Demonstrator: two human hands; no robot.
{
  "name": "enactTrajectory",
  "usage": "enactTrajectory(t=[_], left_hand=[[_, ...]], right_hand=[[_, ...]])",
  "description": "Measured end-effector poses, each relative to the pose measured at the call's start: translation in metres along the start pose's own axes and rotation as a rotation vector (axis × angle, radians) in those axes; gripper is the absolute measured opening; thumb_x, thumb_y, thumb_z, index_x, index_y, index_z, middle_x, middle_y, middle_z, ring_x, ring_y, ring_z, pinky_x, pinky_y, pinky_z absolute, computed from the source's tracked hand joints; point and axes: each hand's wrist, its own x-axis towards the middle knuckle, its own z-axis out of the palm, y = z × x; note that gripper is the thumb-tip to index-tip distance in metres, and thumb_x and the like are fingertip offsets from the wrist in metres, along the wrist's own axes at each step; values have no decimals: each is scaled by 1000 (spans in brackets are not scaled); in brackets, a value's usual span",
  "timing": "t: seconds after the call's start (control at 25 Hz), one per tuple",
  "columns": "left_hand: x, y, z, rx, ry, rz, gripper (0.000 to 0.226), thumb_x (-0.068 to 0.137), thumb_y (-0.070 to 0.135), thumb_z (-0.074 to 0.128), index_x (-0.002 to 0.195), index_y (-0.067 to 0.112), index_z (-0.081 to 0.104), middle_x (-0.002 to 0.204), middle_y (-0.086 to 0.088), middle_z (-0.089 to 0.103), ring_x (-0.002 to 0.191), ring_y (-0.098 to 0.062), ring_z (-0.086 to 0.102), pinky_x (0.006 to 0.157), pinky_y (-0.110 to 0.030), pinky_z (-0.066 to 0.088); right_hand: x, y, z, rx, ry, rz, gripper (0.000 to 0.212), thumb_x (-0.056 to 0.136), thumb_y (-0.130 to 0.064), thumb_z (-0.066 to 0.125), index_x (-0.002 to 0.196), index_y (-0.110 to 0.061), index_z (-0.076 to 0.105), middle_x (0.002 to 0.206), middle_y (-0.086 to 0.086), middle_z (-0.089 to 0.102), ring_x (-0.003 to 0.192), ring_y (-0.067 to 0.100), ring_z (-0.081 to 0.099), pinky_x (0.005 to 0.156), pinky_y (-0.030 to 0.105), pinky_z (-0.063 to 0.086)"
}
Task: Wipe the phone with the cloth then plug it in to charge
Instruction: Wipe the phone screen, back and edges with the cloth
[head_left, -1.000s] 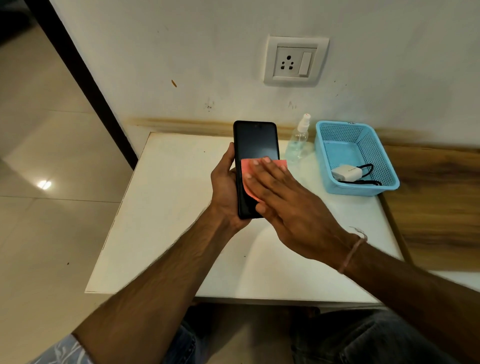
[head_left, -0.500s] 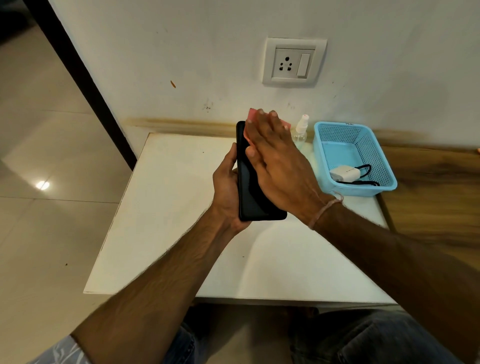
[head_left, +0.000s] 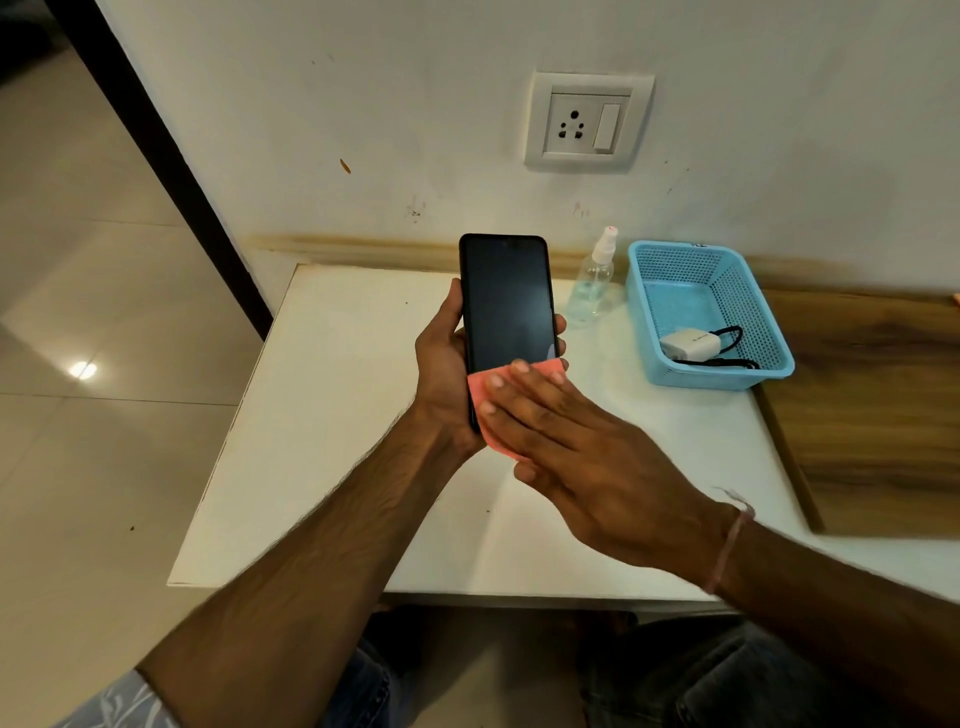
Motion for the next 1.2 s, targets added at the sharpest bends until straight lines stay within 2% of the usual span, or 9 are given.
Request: enactTrajectory(t=[0.12,0.4,0.52,0.64,0.72,0.8,0.92,1.04,1.2], left_hand=[[2,-1,-1,4,21,31,78,97,63,38,145,2,48,115,-18,62,99,-30,62,92,-39,51],[4,-8,0,24,67,79,61,98,58,45,135,13,64,140,-15,60,126,-30,59,113,-44,41],[3,-7,-3,-14,39,93,58,99,55,44,127,10,67,120,-13,69,113,-29,66,100,-38,50],[1,-3,-3,15,15,15,73,96,63,39,132,2,54,108,-18,65,94,-30,62,88,-38,52],[1,-3,0,-1,22,-17,75,95,65,39,132,0,52,107,-19,62,91,-29,59,86,-38,50],[2,-2,1,-10,36,9,75,97,64,37,134,1,51,107,-19,61,90,-29,59,85,-38,49],[2,-2,2,31,59,17,77,96,65,39,137,2,54,115,-21,63,99,-32,62,93,-43,49],[4,-8,2,78,123,4,75,96,65,41,140,6,56,137,-21,60,117,-36,60,107,-49,45],[2,-7,0,48,89,-3,72,97,65,37,130,4,58,109,-17,66,93,-29,65,84,-40,55]], right_hand=[[10,23,-10,-11,61,18,50,103,-29,29,149,-10,25,158,7,18,148,22,7,120,43,15],[79,29,-20,99,200,313,53,104,-32,25,152,-14,12,161,4,5,148,20,-4,121,43,4],[63,9,-8,127,170,206,53,103,-32,26,151,-13,16,160,5,8,148,21,-2,121,42,6],[27,-3,7,45,109,57,54,101,-26,40,150,-11,22,158,6,15,148,25,6,120,44,14],[8,2,8,-45,85,-50,62,92,-7,57,147,-8,29,156,9,24,145,29,17,117,46,24],[-2,17,1,-44,69,-117,68,84,11,57,145,-6,34,154,10,29,144,29,21,116,45,27],[5,37,-13,34,88,-30,64,86,15,46,145,-5,33,155,9,27,146,25,17,119,42,20],[25,32,-15,173,159,173,54,97,2,44,148,-9,28,157,4,22,147,19,10,120,40,16],[28,-5,8,205,117,135,64,93,5,48,149,-11,20,158,5,16,148,23,5,120,44,13]])
